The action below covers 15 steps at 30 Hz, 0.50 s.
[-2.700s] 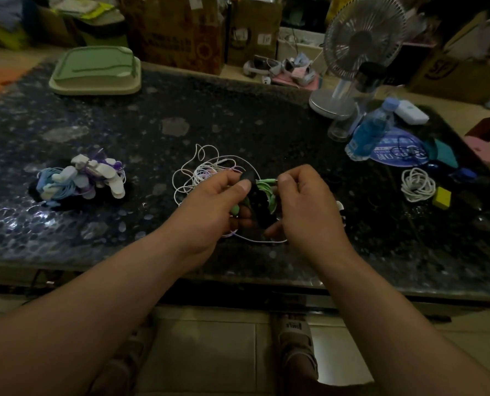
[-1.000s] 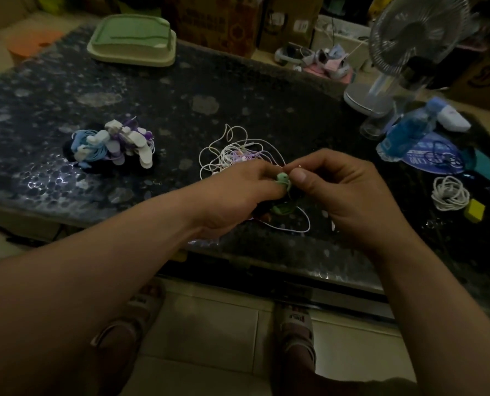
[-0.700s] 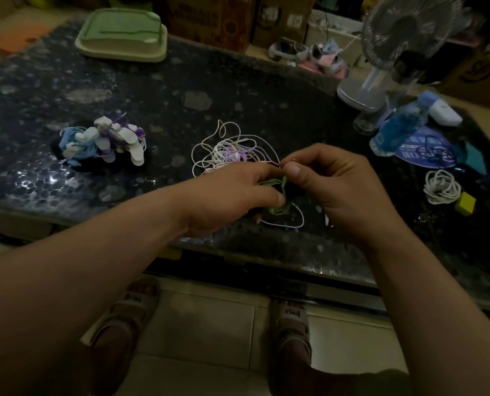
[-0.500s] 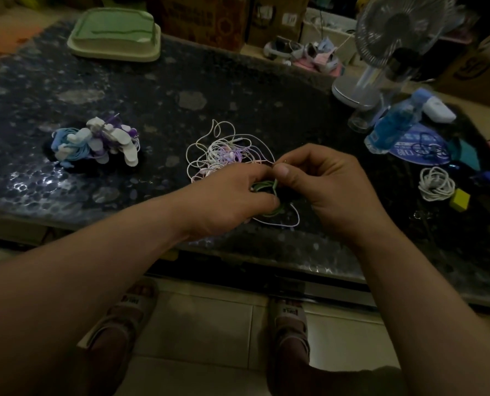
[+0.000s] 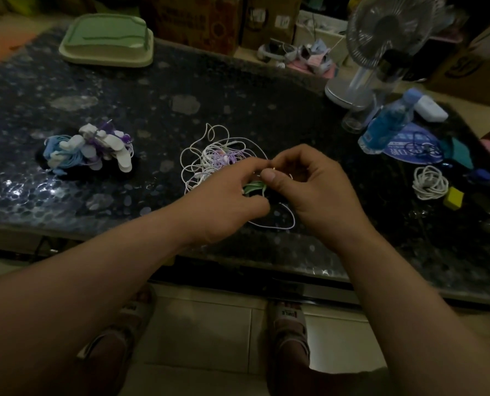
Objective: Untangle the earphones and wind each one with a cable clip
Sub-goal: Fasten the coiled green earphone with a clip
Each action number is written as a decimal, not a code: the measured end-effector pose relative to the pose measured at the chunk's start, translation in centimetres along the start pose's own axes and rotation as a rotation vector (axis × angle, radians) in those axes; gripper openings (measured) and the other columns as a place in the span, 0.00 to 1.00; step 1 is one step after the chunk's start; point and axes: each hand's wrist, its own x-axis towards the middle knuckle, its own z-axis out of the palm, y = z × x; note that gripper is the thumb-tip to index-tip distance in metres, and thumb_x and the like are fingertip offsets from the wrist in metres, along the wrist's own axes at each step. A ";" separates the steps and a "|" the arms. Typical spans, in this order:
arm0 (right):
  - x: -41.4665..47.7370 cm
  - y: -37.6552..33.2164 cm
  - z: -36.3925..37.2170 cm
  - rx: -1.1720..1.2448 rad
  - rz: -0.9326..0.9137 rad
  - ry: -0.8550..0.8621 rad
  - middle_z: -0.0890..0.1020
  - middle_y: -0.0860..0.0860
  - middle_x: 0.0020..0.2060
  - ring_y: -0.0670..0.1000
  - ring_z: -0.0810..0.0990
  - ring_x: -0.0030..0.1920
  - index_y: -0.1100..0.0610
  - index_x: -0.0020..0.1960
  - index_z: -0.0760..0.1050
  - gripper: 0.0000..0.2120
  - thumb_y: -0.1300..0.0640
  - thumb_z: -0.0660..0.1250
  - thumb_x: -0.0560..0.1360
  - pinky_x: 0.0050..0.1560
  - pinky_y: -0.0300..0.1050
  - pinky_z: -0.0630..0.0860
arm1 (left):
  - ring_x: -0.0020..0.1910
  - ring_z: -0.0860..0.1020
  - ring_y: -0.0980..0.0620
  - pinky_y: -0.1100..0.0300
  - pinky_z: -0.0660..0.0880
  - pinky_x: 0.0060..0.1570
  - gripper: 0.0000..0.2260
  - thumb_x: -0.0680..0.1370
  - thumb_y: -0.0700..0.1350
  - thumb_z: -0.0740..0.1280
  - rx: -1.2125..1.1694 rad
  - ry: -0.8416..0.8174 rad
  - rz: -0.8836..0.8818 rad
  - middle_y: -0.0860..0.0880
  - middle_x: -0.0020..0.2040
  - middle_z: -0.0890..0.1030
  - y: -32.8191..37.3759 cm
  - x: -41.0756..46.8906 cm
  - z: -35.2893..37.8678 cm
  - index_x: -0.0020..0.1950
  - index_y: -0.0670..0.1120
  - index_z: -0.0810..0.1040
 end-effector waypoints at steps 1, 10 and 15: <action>0.1 -0.1 0.1 0.002 0.025 0.018 0.84 0.47 0.49 0.45 0.84 0.51 0.47 0.54 0.80 0.07 0.48 0.74 0.78 0.52 0.46 0.82 | 0.40 0.78 0.52 0.55 0.76 0.40 0.24 0.79 0.36 0.68 -0.013 0.009 -0.013 0.51 0.53 0.83 -0.1 0.1 -0.1 0.72 0.56 0.74; 0.4 -1.6 2.2 0.181 0.237 -0.193 0.88 0.53 0.48 0.58 0.86 0.52 0.51 0.55 0.85 0.11 0.51 0.64 0.85 0.53 0.56 0.84 | 0.41 0.80 0.53 0.61 0.75 0.37 0.16 0.80 0.36 0.69 -0.191 0.077 -0.182 0.42 0.53 0.84 -1.4 -1.2 -3.2 0.66 0.50 0.78; 1.1 -3.1 5.0 0.199 0.191 -0.188 0.88 0.51 0.47 0.53 0.87 0.49 0.53 0.55 0.84 0.08 0.53 0.66 0.84 0.49 0.46 0.82 | 0.55 0.85 0.46 0.56 0.79 0.47 0.12 0.86 0.42 0.62 -0.450 0.112 -0.239 0.44 0.56 0.87 -2.1 -3.0 -5.6 0.64 0.47 0.83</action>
